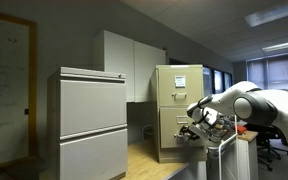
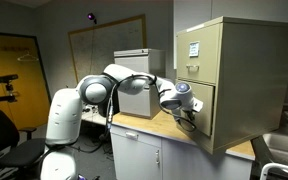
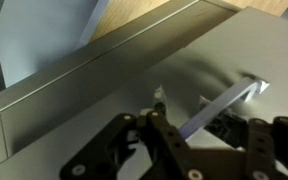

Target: Pull out the bottom drawer of the file cabinet on the right

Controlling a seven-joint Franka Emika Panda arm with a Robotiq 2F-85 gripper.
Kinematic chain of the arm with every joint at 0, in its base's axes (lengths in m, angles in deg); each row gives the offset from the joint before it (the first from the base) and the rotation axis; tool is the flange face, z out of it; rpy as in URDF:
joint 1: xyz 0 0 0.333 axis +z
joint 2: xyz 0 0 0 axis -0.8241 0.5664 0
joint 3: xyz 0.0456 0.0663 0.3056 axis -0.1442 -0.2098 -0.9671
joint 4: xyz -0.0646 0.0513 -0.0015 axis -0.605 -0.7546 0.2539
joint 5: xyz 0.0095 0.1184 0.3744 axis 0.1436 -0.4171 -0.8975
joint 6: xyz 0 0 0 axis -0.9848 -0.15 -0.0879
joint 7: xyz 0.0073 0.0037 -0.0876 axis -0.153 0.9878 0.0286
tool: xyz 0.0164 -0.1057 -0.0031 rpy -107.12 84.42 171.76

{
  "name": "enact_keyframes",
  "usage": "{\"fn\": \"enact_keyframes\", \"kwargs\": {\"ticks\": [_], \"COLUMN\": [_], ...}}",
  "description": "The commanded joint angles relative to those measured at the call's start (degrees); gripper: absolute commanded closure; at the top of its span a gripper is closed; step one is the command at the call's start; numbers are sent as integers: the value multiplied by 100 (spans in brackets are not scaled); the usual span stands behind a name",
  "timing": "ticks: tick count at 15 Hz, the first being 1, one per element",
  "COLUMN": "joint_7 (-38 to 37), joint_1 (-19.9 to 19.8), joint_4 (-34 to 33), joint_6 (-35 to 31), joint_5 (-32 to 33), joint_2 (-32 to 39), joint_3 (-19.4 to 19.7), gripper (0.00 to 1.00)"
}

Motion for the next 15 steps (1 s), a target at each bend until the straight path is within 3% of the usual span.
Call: {"fn": "enact_keyframes", "kwargs": {"ticks": [1,6,15], "joint_7": [638,716,486], "joint_1": [109,300,682], "joint_4": [1261,2060,3807], "joint_6": [430,568,853], "joint_5": [-180,-200,419], "joint_2": [-782,-1489,-2987], "joint_3": [33,185,611], "gripper": [86,86,86]}}
